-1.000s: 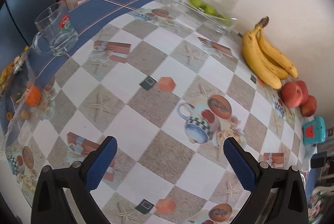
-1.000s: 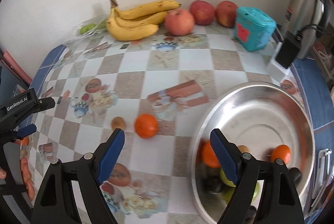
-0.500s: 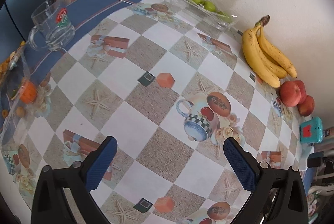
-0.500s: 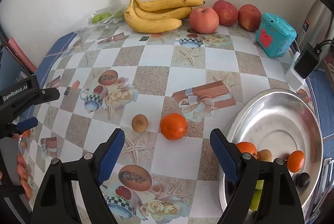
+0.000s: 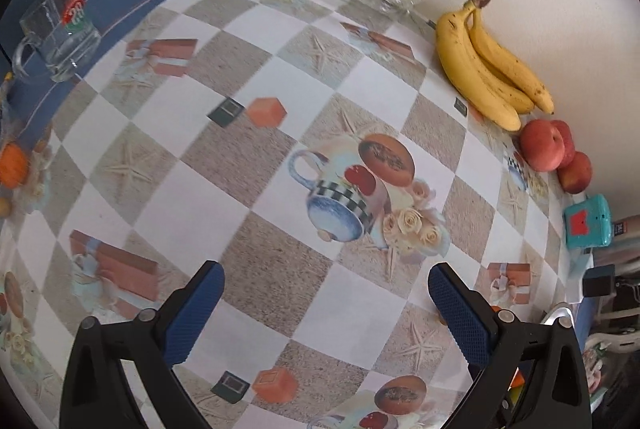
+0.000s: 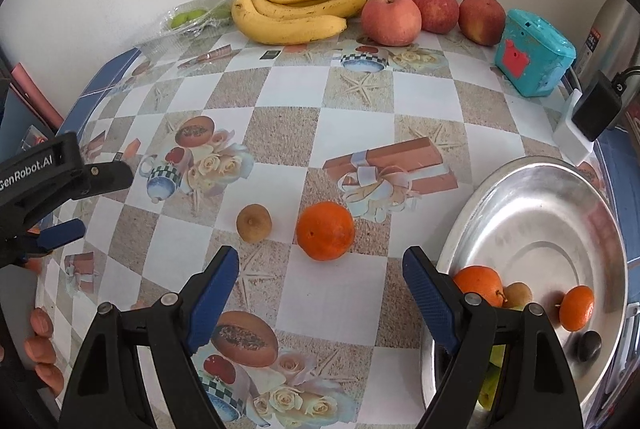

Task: Organize fruits
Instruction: 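Move the right gripper toward the orange and the left toward the brown kiwi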

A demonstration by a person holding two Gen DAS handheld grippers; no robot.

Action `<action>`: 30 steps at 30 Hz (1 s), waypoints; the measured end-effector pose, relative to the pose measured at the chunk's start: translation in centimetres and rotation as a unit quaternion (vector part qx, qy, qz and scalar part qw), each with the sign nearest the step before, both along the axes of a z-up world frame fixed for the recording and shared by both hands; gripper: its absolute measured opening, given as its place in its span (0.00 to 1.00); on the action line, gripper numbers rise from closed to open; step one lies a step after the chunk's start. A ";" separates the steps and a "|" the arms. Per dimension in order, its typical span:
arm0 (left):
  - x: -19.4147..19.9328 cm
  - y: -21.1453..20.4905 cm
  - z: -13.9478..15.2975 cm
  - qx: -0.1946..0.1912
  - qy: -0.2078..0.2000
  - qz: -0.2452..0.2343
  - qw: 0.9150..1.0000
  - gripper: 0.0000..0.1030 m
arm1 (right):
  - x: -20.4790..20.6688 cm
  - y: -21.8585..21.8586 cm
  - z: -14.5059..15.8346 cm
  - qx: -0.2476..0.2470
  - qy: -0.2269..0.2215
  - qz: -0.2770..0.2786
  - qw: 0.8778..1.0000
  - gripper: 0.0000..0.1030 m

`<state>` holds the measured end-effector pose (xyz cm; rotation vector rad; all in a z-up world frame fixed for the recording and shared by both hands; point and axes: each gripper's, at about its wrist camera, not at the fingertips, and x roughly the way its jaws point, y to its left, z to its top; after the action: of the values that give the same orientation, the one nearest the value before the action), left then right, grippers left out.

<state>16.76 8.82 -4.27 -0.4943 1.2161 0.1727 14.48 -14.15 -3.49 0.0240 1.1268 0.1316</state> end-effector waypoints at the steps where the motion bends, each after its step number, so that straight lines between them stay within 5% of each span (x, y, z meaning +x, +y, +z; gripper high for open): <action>1: 0.1 -0.3 -0.2 0.000 -0.001 -0.005 1.000 1.00 | 0.0 0.0 -0.1 -0.001 0.000 0.002 1.000 0.82; 21: 1.1 -4.3 -1.3 -0.003 -0.026 -0.070 0.997 0.99 | 0.5 -1.3 -1.5 0.009 -0.019 -0.022 1.000 0.81; 30: 1.2 -5.7 -1.3 -0.031 -0.034 -0.094 0.995 0.94 | 0.6 -1.3 -1.4 0.018 -0.029 -0.022 0.999 0.64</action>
<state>18.00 3.12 -5.56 -0.4338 1.1960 -0.0416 15.08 -15.50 -4.90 0.0758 1.0652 0.1119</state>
